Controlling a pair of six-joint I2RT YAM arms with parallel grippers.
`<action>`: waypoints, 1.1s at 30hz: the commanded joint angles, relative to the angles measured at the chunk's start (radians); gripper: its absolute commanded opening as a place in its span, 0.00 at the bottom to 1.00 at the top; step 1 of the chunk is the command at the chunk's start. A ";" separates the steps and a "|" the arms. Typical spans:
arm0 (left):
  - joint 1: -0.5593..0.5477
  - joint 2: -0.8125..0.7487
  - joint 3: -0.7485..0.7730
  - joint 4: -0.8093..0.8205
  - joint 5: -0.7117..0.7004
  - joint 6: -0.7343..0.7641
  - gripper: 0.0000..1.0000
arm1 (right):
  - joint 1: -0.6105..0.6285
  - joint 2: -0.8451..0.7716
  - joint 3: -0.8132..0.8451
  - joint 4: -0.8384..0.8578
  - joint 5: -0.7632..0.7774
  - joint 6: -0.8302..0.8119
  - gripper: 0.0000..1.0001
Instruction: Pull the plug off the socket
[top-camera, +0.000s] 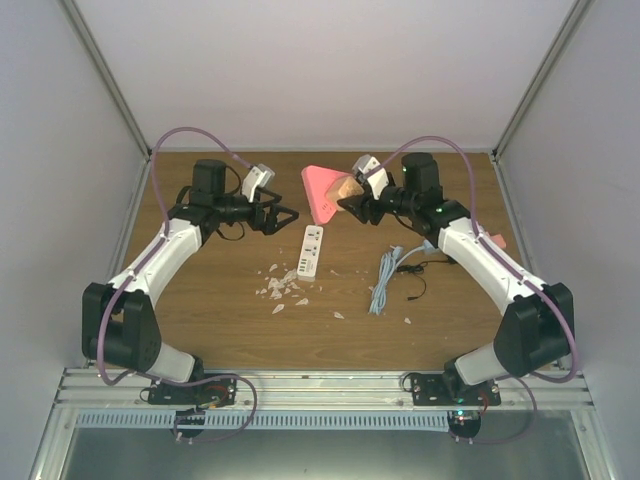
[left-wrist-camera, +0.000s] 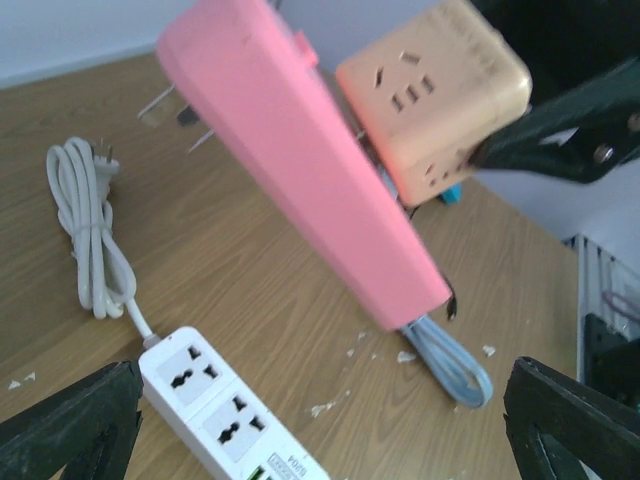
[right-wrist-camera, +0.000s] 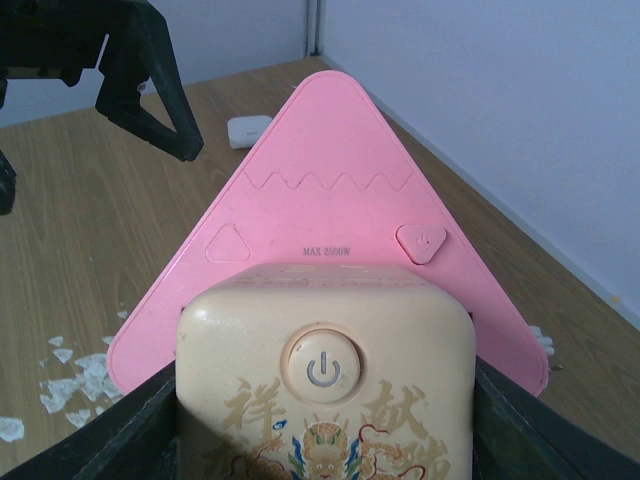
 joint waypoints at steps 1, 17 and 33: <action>-0.004 -0.040 0.023 0.084 0.004 -0.176 0.99 | 0.050 -0.017 0.025 0.130 0.013 0.057 0.15; -0.094 0.002 0.012 0.107 -0.142 -0.319 0.80 | 0.180 0.003 0.028 0.192 0.127 0.101 0.13; -0.083 0.013 -0.001 0.126 -0.351 -0.326 0.00 | 0.191 0.003 0.062 0.189 0.156 0.151 0.01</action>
